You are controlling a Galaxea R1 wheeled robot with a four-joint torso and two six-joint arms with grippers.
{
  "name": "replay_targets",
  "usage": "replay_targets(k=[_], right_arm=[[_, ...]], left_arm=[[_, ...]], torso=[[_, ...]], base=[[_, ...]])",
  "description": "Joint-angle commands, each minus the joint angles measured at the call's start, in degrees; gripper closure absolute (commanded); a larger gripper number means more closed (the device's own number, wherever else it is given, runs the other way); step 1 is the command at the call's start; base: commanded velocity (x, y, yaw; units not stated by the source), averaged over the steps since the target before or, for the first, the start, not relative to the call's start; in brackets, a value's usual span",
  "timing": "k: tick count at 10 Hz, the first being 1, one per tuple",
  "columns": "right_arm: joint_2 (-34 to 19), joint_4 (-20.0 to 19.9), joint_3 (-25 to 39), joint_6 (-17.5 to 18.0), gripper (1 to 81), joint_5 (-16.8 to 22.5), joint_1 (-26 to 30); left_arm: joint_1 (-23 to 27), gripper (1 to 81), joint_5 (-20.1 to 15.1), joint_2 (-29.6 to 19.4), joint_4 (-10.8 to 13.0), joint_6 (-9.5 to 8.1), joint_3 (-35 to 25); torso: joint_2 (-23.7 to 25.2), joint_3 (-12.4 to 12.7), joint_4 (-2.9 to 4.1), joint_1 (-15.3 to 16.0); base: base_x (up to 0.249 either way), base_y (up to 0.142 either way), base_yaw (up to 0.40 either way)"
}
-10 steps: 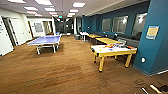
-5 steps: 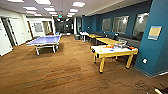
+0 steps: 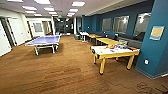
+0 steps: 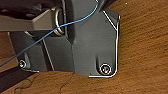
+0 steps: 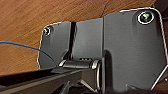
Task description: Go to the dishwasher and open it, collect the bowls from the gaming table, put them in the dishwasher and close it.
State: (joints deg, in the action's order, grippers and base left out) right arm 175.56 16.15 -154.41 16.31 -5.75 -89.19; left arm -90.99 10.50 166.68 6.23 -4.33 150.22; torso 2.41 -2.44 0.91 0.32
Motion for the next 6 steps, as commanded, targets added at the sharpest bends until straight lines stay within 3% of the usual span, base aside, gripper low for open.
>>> replay_targets(k=[1, 6], right_arm=[[0.3, 0.0, 0.3, -0.1, 1.0, 2.5, 2.7], [0.3, 0.1, 0.3, -0.1, 1.0, 2.5, 2.6]], left_arm=[[2.3, 1.0, -2.5, -0.4, 0.2, 0.19, 0.2], [2.3, 1.0, -2.5, -0.3, 0.2, 0.2, 0.2]], torso=[[0.0, 0.0, 0.0, 0.0], [0.0, 0.0, 0.0, 0.0]], base=[[0.124, 0.0, 0.0], [0.127, 0.0, 0.0]])
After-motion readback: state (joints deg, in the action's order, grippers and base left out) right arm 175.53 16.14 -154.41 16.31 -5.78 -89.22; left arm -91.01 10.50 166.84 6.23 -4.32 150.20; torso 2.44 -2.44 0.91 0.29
